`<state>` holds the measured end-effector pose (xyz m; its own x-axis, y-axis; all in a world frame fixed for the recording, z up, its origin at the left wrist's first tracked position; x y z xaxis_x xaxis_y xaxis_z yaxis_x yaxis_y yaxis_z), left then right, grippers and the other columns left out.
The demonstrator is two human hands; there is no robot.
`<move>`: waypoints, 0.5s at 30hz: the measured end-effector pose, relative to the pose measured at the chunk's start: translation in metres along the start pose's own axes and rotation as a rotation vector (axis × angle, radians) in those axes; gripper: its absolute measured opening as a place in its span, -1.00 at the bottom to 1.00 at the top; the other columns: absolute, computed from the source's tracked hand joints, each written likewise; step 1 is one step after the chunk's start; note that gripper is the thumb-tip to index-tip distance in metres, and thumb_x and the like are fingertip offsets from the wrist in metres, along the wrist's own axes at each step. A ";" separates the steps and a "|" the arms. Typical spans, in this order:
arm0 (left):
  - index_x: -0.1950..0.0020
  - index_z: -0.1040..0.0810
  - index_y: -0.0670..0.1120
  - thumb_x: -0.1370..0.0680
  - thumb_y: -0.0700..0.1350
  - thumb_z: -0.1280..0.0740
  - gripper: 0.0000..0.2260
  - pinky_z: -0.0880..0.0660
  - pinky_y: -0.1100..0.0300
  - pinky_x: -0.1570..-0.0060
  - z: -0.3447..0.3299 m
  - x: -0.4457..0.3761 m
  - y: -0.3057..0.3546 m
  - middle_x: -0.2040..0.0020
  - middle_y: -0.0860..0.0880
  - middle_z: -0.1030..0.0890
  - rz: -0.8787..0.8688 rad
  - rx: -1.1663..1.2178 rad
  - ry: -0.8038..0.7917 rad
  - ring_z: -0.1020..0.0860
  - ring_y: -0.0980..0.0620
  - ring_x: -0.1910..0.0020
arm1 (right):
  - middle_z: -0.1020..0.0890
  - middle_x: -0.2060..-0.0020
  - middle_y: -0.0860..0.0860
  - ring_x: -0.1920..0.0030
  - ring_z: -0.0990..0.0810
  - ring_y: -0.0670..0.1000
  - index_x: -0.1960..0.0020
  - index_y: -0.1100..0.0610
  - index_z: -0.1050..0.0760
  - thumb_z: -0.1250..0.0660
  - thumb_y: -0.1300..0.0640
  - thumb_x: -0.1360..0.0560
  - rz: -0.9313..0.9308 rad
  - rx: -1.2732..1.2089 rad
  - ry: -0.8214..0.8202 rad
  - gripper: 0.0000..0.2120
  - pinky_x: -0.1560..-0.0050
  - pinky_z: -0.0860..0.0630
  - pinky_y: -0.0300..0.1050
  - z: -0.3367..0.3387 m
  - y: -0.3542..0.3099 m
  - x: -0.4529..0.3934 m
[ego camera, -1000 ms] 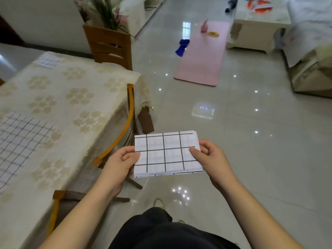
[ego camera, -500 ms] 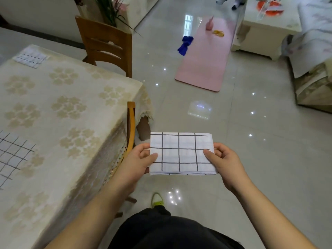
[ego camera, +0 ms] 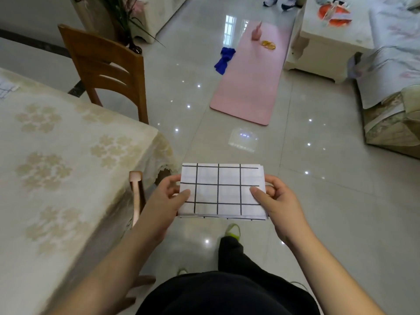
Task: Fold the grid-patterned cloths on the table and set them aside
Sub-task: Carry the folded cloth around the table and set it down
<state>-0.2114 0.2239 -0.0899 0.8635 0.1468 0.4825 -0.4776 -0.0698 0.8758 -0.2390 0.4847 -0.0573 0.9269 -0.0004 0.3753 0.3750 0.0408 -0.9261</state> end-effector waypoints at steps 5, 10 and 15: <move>-0.33 -0.44 -0.02 -0.58 -0.27 -0.30 -0.66 -0.62 0.01 -0.03 -0.040 -0.058 0.038 -0.07 -0.11 -0.69 -0.027 0.067 -0.028 -0.66 -0.10 -0.05 | -0.64 0.22 0.21 0.17 -0.62 0.23 -0.13 -0.10 -0.56 -0.39 0.19 -0.52 0.037 0.056 -0.063 -0.75 0.14 -0.56 0.09 0.024 -0.026 -0.082; -0.34 -0.45 -0.03 -0.57 -0.28 -0.31 -0.64 -0.60 0.16 0.19 -0.065 -0.101 0.073 -0.04 -0.16 -0.69 0.022 0.125 0.012 -0.67 -0.09 0.04 | -0.70 0.16 0.11 0.10 -0.68 0.17 -0.13 -0.15 -0.54 -0.42 0.14 -0.50 0.053 0.158 -0.154 -0.73 0.06 -0.60 0.11 0.044 -0.065 -0.148; -0.30 -0.48 -0.02 -0.54 -0.32 -0.34 -0.63 -0.58 0.08 0.17 -0.069 -0.142 0.093 -0.02 -0.18 -0.66 0.041 0.145 0.109 -0.67 -0.11 0.08 | -0.72 0.23 -0.06 0.22 -0.69 -0.07 -0.03 -0.16 -0.49 -0.42 0.19 -0.52 0.055 0.193 -0.224 -0.74 0.26 -0.53 -0.28 0.038 -0.097 -0.209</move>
<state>-0.3898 0.2643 -0.0772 0.8174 0.2461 0.5209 -0.4770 -0.2179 0.8515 -0.4700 0.5191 -0.0447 0.9113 0.2263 0.3440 0.2950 0.2242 -0.9288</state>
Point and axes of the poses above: each hand's wrist, its own x-axis away from the middle knuckle, its own z-axis out of the back of the hand, y = z × x, the point moved 7 cm from there along -x, towards the middle knuckle
